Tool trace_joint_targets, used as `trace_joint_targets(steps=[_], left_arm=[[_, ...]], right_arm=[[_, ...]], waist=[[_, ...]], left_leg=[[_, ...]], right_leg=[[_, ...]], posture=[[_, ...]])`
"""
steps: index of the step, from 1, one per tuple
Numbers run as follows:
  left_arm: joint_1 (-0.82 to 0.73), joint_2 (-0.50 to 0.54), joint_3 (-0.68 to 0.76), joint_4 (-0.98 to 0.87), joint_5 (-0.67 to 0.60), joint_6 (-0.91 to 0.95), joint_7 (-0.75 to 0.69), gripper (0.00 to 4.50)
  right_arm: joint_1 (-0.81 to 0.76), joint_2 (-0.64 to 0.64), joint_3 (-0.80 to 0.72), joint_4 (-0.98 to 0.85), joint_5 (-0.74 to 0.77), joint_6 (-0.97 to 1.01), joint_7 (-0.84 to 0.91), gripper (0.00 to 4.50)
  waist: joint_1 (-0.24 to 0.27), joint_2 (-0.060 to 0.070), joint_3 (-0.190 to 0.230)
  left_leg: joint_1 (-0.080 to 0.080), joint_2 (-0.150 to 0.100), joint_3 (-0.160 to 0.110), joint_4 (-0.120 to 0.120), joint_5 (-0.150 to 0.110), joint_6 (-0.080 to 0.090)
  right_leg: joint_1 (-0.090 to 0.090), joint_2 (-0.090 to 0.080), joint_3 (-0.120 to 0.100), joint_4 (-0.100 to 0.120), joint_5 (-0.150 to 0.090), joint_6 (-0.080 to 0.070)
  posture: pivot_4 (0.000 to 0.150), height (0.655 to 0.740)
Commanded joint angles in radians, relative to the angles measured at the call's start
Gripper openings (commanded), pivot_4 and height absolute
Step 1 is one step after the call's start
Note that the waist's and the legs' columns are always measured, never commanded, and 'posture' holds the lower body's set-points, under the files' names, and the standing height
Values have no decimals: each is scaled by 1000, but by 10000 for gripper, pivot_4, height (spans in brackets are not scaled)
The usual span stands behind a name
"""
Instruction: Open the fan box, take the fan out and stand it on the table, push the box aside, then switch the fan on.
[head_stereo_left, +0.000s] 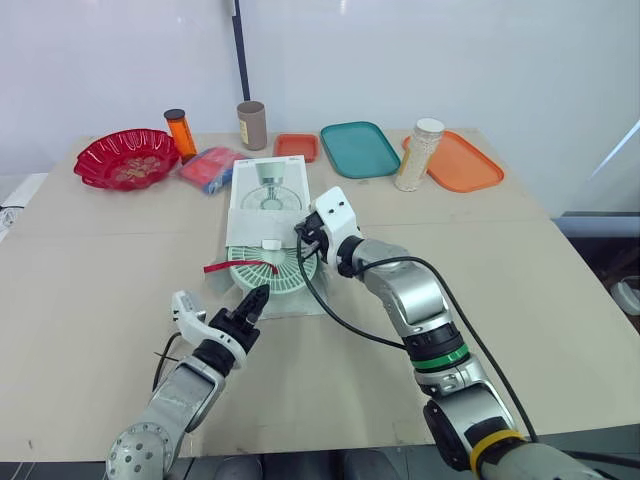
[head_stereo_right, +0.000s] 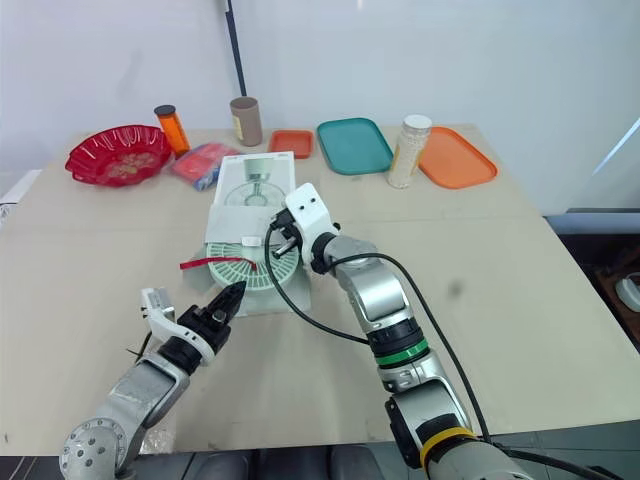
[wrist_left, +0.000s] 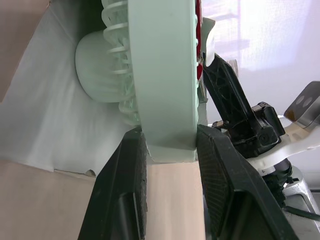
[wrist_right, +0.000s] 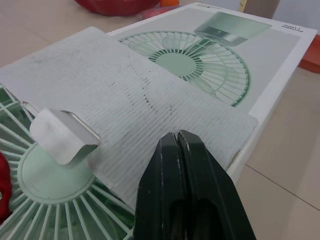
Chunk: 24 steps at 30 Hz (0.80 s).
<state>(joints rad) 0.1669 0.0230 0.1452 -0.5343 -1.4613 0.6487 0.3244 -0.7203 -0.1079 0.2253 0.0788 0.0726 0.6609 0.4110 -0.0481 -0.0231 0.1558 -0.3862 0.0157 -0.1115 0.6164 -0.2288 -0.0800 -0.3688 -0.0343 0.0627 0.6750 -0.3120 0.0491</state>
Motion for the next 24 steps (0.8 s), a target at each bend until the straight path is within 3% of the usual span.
trace_joint_targets(steps=[1,7,24], left_arm=[[30,20,11,18,50,-25,33,24845],[41,9,16,9,24,-47,41,44875],[13,42,57,-73,-184,-104,-34,44875]], right_arm=[[10,4,7,3,-4,9,0,0],[16,2,10,-5,-4,11,3,0],[26,4,26,4,-12,-8,5,0]], waist=[[0,0,0],[0,0,1],[1,0,4]], left_leg=[[0,0,0,0,0,0],[-1,0,0,0,0,0],[-4,0,0,0,0,0]], right_leg=[[0,0,0,0,0,0],[-1,0,0,0,0,0],[-3,0,0,-1,0,0]], posture=[[1500,7400],[1500,7400],[1500,7400]])
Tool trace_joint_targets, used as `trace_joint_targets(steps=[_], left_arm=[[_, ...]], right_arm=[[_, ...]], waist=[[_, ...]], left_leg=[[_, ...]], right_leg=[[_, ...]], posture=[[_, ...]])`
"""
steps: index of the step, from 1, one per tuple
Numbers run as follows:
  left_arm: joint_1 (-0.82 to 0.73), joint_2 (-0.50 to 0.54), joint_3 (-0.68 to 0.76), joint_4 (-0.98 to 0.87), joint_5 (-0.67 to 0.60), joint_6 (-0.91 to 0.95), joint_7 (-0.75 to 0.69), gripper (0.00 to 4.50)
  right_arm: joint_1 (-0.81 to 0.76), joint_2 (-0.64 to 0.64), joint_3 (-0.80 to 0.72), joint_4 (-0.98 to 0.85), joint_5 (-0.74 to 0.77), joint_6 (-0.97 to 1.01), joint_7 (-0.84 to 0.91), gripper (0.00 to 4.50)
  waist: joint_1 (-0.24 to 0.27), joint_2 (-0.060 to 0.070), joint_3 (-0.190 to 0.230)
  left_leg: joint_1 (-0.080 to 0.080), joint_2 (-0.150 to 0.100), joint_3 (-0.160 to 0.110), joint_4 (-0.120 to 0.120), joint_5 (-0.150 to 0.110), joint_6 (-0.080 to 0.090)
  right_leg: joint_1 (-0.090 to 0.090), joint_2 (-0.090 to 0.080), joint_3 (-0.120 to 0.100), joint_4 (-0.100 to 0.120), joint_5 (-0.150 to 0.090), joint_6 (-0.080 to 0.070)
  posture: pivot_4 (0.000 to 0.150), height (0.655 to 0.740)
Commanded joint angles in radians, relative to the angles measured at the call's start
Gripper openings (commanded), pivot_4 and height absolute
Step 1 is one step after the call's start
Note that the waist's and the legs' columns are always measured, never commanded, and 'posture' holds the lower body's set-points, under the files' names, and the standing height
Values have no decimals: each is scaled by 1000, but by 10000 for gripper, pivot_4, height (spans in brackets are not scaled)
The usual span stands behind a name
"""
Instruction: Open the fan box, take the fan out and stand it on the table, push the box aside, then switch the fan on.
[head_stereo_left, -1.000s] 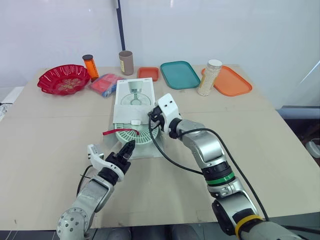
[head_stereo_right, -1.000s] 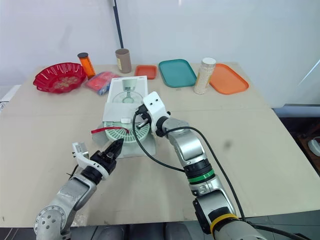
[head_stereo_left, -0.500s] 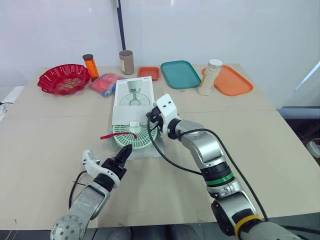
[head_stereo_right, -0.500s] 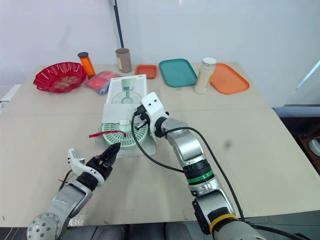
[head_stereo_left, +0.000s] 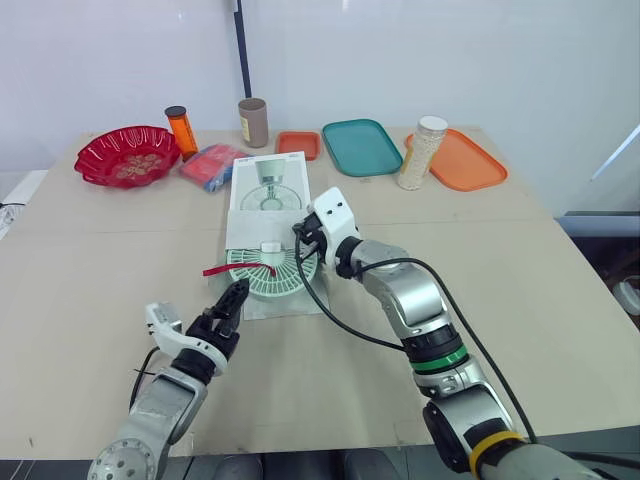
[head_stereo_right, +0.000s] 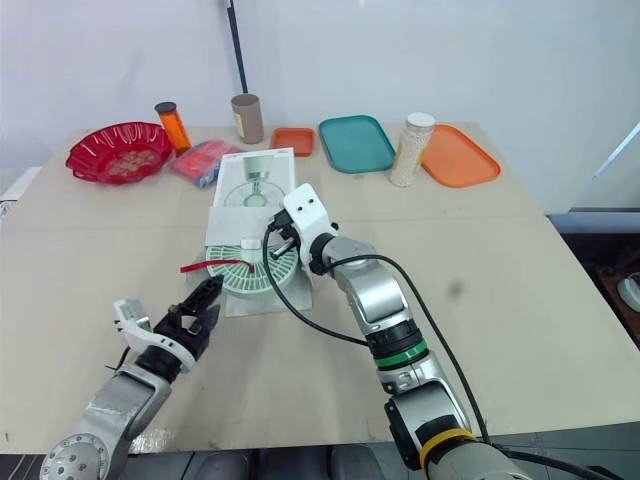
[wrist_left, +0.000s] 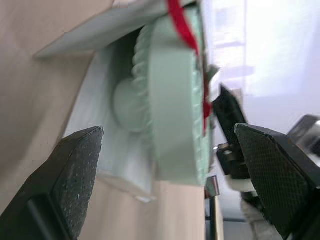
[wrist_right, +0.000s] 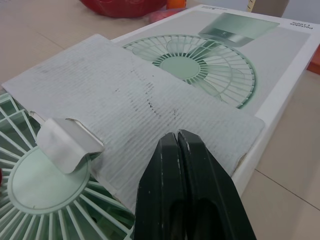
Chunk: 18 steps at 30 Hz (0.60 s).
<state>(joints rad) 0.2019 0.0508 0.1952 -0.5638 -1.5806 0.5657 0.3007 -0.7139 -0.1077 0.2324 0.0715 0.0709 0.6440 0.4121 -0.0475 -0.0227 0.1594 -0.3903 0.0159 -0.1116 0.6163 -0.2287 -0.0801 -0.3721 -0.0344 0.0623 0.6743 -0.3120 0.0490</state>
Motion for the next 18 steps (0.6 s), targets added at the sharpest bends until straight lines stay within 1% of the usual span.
trace_joint_targets(steps=[1,4,9,16,17,18], left_arm=[[-28,12,6,-29,-73,-26,-7,44875],[-52,7,0,11,-78,-36,-1,44875],[-113,14,-12,116,-31,-40,-4,44875],[-167,-7,-23,161,-5,-51,-5,44875],[-170,-10,-22,165,-2,-54,-11,39689],[-172,-13,-22,168,2,-56,-14,37955]], right_arm=[[18,6,20,14,-10,7,3,0],[17,7,20,15,-10,4,2,0],[16,8,20,16,-12,3,0,0],[19,6,19,9,-13,6,-1,0],[19,5,19,9,-13,6,-1,0],[20,4,20,8,-14,6,-1,0]], waist=[[0,0,0],[0,0,0],[1,0,2],[2,1,2],[2,1,2],[2,1,2]], left_leg=[[0,0,0,0,0,0],[0,0,0,0,0,0],[0,0,0,0,0,0],[-1,0,-1,0,0,0],[-1,0,-1,0,0,0],[-1,0,-1,0,0,0]], right_leg=[[0,0,0,0,0,0],[0,0,0,0,0,0],[0,0,-1,-1,0,0],[0,0,-1,-1,0,0],[0,0,-1,-1,0,0],[0,0,-1,-1,0,0]], posture=[[1500,7400],[1500,7400],[1500,7400],[1500,7400],[1500,7400],[1500,7400]])
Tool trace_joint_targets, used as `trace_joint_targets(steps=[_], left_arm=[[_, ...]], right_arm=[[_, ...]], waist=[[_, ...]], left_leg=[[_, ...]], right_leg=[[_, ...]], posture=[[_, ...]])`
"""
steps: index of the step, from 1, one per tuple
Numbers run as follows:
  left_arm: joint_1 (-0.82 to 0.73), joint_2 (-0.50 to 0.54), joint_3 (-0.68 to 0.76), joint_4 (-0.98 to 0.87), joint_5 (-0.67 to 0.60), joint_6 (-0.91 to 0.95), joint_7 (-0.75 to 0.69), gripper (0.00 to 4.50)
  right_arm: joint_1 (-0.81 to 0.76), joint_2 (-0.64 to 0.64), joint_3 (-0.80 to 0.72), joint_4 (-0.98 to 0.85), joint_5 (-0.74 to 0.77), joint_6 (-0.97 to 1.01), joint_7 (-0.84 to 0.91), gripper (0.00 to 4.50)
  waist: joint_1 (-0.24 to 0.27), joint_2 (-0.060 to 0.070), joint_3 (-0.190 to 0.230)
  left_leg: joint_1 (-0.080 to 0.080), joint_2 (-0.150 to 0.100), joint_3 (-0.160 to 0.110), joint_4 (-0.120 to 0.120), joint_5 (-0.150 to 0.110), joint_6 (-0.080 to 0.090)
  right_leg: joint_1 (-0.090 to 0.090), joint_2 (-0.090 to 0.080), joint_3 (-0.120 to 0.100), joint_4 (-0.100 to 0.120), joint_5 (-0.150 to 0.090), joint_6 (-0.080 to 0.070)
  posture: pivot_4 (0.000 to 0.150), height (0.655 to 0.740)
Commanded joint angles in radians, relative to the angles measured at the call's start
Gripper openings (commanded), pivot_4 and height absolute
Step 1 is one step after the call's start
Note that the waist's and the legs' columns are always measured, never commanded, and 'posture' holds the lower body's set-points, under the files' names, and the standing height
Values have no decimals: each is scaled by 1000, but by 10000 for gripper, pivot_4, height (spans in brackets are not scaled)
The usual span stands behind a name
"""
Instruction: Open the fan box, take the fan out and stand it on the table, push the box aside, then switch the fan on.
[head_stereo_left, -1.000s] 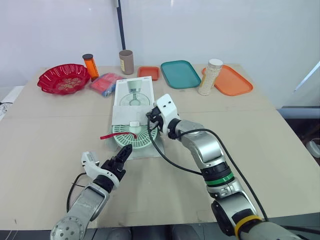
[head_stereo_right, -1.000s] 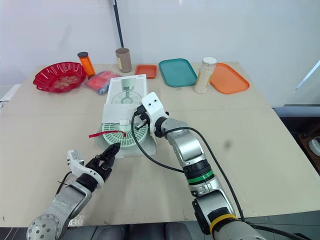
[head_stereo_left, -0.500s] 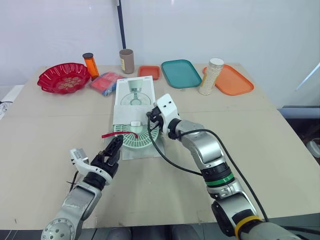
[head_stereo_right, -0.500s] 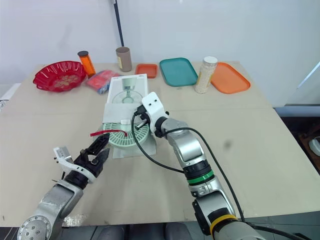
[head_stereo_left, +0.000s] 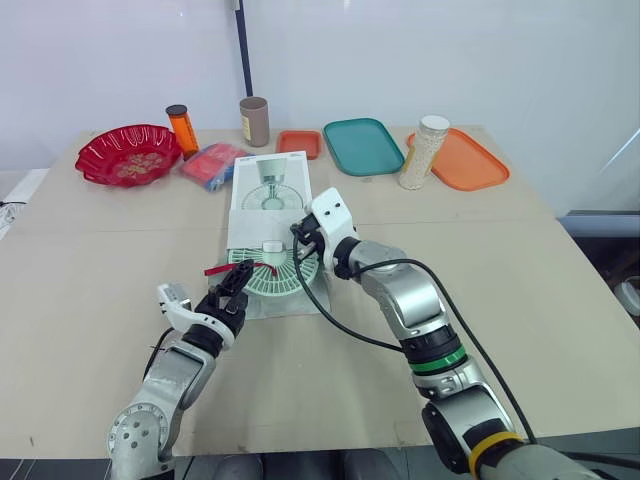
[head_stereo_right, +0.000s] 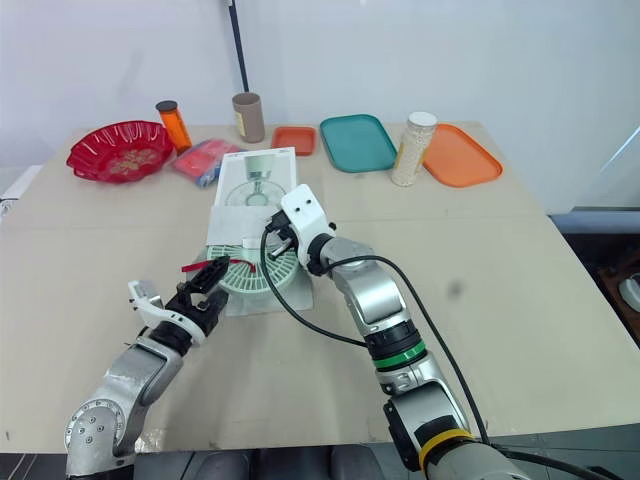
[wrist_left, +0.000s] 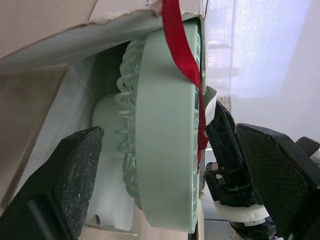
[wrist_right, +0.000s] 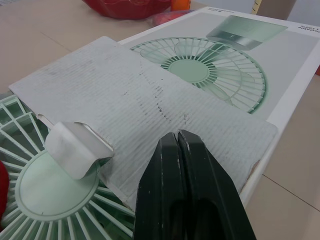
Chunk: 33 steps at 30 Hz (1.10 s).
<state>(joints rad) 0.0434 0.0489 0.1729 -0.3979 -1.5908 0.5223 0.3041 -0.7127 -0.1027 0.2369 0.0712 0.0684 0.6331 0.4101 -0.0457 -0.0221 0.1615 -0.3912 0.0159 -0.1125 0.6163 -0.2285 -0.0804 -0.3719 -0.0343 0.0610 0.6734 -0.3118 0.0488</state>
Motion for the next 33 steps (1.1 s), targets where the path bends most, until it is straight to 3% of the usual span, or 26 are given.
trace_joint_targets(steps=[1,7,11,22,23,25,33], left_arm=[[-14,-14,-1,5,18,-14,-21,33732],[-10,-31,3,21,29,-11,-37,33732],[-9,-35,7,35,35,-8,-49,22936],[2,-44,18,66,58,-4,-101,22936],[5,-42,19,63,57,-4,-100,20881],[22,-34,22,41,46,2,-93,18641],[104,13,26,-67,-38,19,-47,18641]], right_arm=[[19,-1,15,7,-11,17,1,0],[21,0,15,4,-14,18,4,0],[22,0,16,-1,-16,22,6,0],[25,-1,16,-4,-20,25,9,0],[25,-1,15,-4,-20,25,9,0],[25,1,14,-4,-19,26,7,0],[28,23,9,-23,-10,57,-2,0]], waist=[[0,0,0],[0,0,0],[0,0,0],[0,0,0],[0,0,0],[0,0,0],[-3,0,0]], left_leg=[[0,0,0,0,0,0],[0,0,0,0,0,0],[0,0,0,0,0,0],[0,0,0,0,0,0],[0,0,0,0,0,0],[0,0,0,0,0,0],[0,1,0,0,0,-1]], right_leg=[[0,0,0,0,0,0],[0,0,0,0,0,0],[0,0,0,0,0,0],[0,0,0,0,0,0],[0,0,0,0,0,0],[0,0,0,0,0,0],[0,0,0,0,0,0]], posture=[[1500,7400],[1500,7400],[1500,7400],[1500,7400],[1500,7400],[1500,7400],[1500,7400]])
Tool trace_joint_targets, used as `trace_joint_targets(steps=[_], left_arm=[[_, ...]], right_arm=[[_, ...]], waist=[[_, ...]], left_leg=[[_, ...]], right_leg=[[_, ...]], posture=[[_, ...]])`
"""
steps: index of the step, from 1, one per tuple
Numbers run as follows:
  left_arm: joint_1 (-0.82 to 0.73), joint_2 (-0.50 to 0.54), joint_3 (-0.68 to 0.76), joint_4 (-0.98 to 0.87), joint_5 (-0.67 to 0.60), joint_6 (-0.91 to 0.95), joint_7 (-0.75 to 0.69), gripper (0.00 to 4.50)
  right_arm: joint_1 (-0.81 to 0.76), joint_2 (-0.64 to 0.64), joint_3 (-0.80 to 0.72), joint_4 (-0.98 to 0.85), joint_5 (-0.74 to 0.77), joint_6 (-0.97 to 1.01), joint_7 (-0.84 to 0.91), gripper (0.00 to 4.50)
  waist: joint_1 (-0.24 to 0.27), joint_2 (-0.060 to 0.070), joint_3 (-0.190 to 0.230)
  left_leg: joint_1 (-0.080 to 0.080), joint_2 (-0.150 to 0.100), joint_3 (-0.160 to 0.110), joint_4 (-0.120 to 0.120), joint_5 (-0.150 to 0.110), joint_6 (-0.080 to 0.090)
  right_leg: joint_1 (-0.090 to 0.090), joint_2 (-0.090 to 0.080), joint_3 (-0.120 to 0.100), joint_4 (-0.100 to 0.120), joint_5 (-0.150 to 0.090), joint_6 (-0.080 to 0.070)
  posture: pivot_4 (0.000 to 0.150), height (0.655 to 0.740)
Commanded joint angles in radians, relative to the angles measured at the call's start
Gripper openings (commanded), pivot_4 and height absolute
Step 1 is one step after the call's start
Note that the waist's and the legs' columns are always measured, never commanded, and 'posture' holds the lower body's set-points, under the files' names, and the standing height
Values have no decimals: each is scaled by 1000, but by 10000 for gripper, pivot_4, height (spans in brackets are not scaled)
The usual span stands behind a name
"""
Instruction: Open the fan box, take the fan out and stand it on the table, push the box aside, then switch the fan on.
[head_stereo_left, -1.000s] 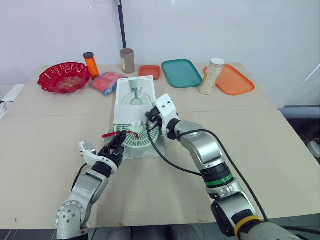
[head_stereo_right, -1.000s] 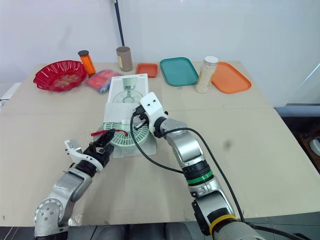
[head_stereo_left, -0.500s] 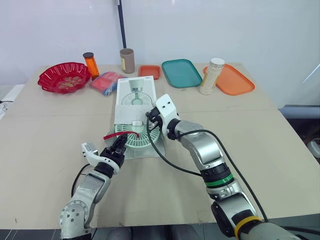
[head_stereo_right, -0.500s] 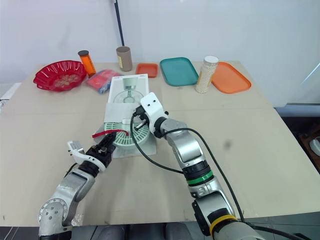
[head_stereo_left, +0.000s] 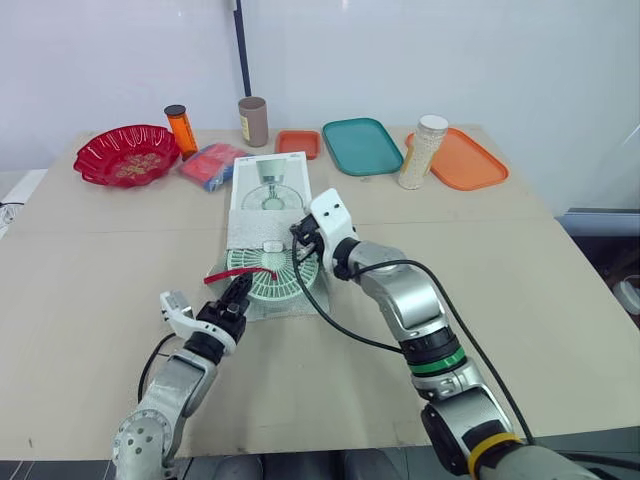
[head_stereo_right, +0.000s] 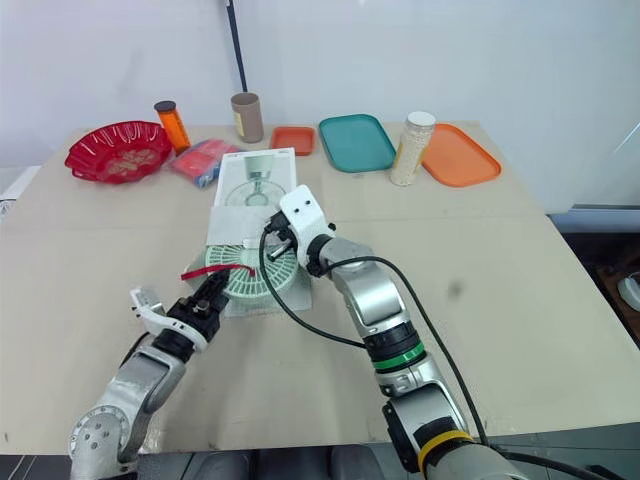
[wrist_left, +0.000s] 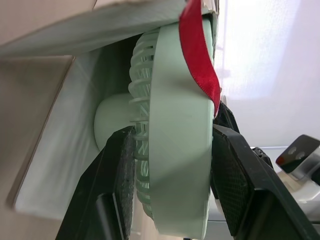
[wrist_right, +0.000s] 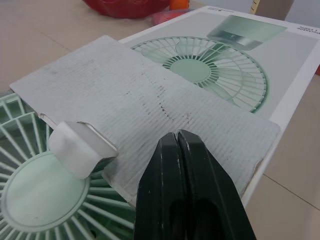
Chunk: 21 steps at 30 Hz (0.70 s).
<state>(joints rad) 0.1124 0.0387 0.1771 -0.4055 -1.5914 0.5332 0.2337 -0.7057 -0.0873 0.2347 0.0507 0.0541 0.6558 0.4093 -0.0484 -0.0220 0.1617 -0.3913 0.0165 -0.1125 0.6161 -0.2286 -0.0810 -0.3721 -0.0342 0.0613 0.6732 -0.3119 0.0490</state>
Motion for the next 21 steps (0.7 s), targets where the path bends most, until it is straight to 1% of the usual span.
trace_joint_targets(steps=[1,6,12,21], left_arm=[[45,29,21,-69,-43,7,29,18641],[99,46,22,-121,-70,-2,61,18641],[205,101,32,-203,-148,0,77,18641],[332,181,36,-289,-205,-23,74,18641]], right_arm=[[22,10,10,-6,5,39,-2,0],[24,16,8,-14,4,53,-5,0],[20,13,7,-15,-5,65,-11,0],[12,18,5,-14,0,73,-18,0]], waist=[[0,0,0],[0,0,0],[0,1,1],[1,1,1]], left_leg=[[0,0,0,0,0,0],[0,0,0,0,0,0],[0,1,0,0,-1,-1],[0,1,0,0,-1,-1]], right_leg=[[0,0,0,0,0,0],[0,0,0,0,0,0],[0,1,0,-1,0,0],[0,1,0,-3,0,-1]], posture=[[1500,7400],[1500,7400],[1500,7400],[1500,7400]])
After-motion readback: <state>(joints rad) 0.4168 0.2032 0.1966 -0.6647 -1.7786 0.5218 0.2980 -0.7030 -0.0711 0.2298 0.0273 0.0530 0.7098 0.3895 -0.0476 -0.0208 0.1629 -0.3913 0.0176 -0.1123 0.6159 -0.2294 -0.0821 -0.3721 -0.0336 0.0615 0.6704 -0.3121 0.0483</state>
